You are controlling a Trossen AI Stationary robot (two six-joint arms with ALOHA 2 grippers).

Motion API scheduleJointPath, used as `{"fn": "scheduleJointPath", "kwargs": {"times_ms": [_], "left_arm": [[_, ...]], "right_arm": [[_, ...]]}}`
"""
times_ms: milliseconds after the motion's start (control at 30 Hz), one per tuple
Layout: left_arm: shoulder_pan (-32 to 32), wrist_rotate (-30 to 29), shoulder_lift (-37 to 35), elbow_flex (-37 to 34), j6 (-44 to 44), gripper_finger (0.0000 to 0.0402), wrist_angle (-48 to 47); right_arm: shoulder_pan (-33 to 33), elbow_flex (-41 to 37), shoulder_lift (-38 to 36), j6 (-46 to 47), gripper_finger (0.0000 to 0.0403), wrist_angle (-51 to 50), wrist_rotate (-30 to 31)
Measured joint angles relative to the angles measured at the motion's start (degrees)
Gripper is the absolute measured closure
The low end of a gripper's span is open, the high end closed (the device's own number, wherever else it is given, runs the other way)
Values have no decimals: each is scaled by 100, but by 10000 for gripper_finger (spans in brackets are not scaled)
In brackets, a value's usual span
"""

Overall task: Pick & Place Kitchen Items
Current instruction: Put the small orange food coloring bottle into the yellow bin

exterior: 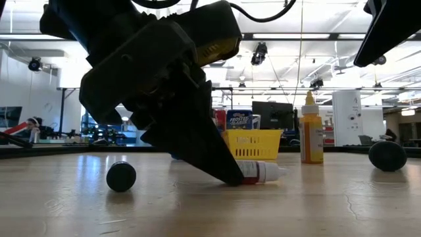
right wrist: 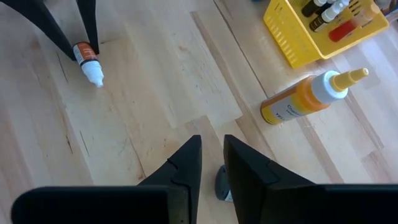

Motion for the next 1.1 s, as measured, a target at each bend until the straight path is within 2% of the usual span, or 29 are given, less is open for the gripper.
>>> {"fn": "scheduleJointPath", "kwargs": {"times_ms": [467,567,700,833,933,1100], "left_arm": [[44,-6,-1,-2,114,307,211],[45,-79,-115,-195,116,307,395],[66,-156,-624,-1034,-14,307,1411],[118,-242,-1302,-2173,-84,307,3032],[147,-375,-1743,-2972,9,307,4437],[194,-381,-2234,-3968,522,307,6282]], "right_arm": [[0,0,1,22,301,103,69],[46,0,1,30,296,175,142],[118,0,0,176,294,199,240],[125,2,1,114,305,532,736],[10,4,-7,-301,316,1129,979],[-416,4,-77,-1516,328,2429,887]]}}
